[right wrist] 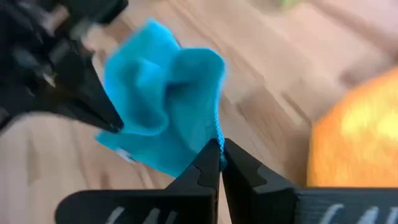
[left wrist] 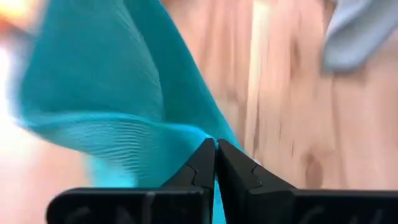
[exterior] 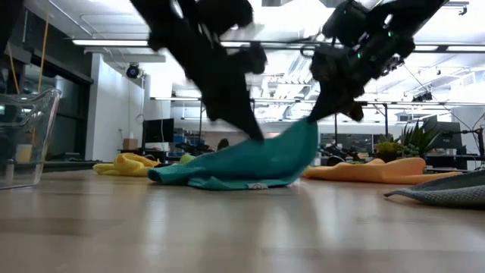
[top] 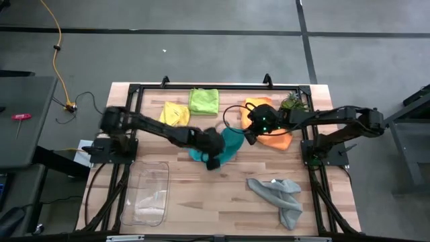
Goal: Fold microfiber towels
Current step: Fold the blue microfiber towel
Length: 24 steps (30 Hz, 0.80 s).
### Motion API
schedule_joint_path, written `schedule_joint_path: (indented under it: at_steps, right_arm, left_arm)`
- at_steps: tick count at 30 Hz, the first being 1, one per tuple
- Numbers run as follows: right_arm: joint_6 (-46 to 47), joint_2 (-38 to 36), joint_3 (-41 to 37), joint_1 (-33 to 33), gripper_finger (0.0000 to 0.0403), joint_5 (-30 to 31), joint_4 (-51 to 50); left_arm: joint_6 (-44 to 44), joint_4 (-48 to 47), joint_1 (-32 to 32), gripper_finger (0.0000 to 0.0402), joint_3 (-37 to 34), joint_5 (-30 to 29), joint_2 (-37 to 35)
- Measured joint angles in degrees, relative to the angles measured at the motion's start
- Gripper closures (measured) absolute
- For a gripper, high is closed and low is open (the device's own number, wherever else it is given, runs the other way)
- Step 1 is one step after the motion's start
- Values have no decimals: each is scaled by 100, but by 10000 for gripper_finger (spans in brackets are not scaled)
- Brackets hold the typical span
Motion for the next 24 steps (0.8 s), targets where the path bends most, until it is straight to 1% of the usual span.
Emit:
schedule_joint_path:
  at_steps: [4, 8, 10, 12, 14, 18, 21, 24]
  right_arm:
    - [-500, -214, 567, -9, 403, 136, -573]
    - [-1100, -231, 1351, -138, 403, 291, -1392]
    - [-1387, -186, 1726, -228, 403, 385, -1712]
    - [-1679, -143, 2094, -342, 403, 529, -2066]
    - [-1952, -132, 2457, -438, 403, 655, -2274]
    - [-2240, -124, 3091, -554, 403, 740, -2578]
    - [-2381, -126, 3510, -550, 403, 805, -2867]
    - [-2479, -122, 3786, -406, 403, 837, -3121]
  left_arm:
    - [563, -307, 174, 400, 2, -526, -1308]
    - [1104, -478, 475, 401, 13, -947, -2432]
    - [1456, -745, 676, 401, 15, -1260, -2840]
    - [1726, -1122, 907, 401, 11, -1734, -3167]
    - [1946, -1357, 1157, 401, 13, -1978, -3404]
    - [2454, -1734, 1589, 401, 11, -1925, -3710]
    - [2849, -1735, 1775, 401, 11, -1868, -3853]
    - [3008, -1698, 1897, 401, 77, -1453, -3991]
